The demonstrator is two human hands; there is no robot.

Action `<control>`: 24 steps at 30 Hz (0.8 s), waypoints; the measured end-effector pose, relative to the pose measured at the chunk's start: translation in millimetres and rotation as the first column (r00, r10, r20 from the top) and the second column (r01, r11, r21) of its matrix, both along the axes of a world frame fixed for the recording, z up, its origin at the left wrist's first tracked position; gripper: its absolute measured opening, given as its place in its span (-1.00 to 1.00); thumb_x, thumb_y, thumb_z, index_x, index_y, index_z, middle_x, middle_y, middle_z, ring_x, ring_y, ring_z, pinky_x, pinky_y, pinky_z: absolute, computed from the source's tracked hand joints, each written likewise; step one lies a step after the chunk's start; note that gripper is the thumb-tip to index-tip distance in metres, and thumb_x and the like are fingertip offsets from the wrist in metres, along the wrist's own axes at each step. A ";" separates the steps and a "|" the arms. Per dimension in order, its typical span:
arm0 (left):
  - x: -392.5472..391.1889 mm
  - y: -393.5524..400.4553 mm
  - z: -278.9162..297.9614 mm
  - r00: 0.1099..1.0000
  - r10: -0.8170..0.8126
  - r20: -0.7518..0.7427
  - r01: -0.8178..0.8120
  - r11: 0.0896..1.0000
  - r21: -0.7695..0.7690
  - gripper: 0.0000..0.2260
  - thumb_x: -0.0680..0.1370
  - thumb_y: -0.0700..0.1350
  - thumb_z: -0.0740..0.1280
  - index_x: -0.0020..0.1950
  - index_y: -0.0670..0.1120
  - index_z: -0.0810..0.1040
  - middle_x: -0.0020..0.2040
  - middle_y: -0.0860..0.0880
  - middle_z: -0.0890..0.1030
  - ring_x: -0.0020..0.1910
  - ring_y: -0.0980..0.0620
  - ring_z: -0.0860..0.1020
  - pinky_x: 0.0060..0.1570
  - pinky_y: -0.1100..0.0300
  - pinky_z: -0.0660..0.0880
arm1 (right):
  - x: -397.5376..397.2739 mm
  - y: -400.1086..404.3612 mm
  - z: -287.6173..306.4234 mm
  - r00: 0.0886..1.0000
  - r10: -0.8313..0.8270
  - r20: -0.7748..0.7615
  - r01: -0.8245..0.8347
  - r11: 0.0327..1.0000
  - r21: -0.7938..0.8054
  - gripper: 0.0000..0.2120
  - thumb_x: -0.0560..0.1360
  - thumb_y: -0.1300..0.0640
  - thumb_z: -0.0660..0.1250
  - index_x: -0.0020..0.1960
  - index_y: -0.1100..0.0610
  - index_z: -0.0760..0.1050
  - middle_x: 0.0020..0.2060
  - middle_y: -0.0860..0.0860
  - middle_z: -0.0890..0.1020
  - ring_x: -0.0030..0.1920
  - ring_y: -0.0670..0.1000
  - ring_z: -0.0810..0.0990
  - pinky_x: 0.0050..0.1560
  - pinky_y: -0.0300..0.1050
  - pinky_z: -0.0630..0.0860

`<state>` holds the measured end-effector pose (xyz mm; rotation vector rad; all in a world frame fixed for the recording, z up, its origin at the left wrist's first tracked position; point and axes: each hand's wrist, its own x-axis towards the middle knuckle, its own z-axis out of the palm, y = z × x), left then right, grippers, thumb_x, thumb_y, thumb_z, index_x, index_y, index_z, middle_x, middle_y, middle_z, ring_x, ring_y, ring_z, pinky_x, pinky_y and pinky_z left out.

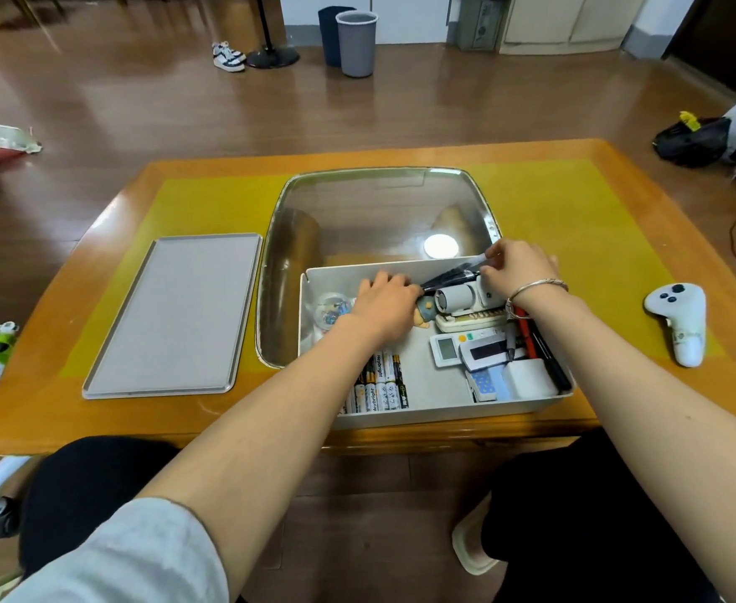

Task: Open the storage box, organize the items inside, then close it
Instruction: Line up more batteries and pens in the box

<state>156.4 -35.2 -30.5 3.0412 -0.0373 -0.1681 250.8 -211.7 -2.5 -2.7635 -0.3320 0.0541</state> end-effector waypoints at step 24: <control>-42.2 -3.0 25.2 0.955 0.114 0.273 0.088 0.772 -0.630 -0.48 0.49 -0.45 0.11 0.39 -0.11 0.45 0.27 -0.14 0.45 0.30 -0.09 0.35 0.32 0.14 0.25 | -68.4 32.7 13.3 0.958 0.243 -0.150 -0.119 0.817 0.564 -0.82 0.55 0.17 0.27 0.03 0.24 0.59 -0.19 0.20 0.67 -0.22 0.04 0.60 -0.10 -0.12 0.54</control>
